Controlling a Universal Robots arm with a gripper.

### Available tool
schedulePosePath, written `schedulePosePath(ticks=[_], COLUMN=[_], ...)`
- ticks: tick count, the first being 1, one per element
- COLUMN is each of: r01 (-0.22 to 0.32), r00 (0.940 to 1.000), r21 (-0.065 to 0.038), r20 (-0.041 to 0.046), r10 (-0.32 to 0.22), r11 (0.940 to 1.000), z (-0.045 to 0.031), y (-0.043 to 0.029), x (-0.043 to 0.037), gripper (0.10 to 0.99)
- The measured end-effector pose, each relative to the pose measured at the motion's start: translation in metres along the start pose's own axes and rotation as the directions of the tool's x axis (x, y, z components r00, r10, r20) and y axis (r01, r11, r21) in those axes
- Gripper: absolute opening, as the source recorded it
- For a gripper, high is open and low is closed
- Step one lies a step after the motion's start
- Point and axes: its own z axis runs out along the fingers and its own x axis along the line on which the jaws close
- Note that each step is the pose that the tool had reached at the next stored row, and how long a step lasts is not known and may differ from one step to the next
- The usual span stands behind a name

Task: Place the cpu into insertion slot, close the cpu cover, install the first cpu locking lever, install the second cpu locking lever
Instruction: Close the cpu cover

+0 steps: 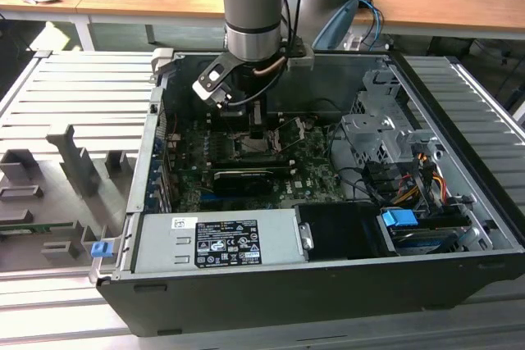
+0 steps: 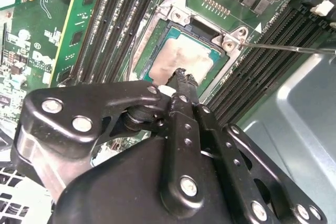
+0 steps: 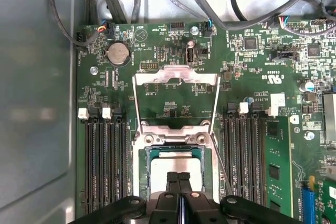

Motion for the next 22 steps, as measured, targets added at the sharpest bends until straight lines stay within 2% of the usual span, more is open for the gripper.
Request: schedulePosePath(ticks=[3, 4, 7, 12, 14, 17, 22], r01=[0.000, 0.000, 0.000, 0.000, 0.000, 0.000, 0.000], r00=[1.0000, 1.0000, 1.0000, 1.0000, 1.0000, 1.0000, 1.0000], r21=[0.001, 0.001, 0.000, 0.001, 0.002, 0.002, 0.002], r20=[0.0000, 0.0005, 0.0013, 0.0014, 0.0013, 0.0014, 0.0014], r10=[0.000, 0.000, 0.000, 0.000, 0.000, 0.000, 0.000], r11=[1.0000, 1.0000, 1.0000, 1.0000, 1.0000, 1.0000, 1.0000], z=[-0.0146, -0.0231, -0.0370, -0.0379, -0.0366, -0.0361, -0.0360], y=[0.0014, 0.0021, 0.0033, 0.0054, 0.0149, 0.0204, 0.0216], x=[0.0004, 0.0007, 0.0010, 0.0011, 0.0013, 0.0014, 0.0014], gripper=[0.106, 0.106, 0.106, 0.106, 0.106, 0.106, 0.106])
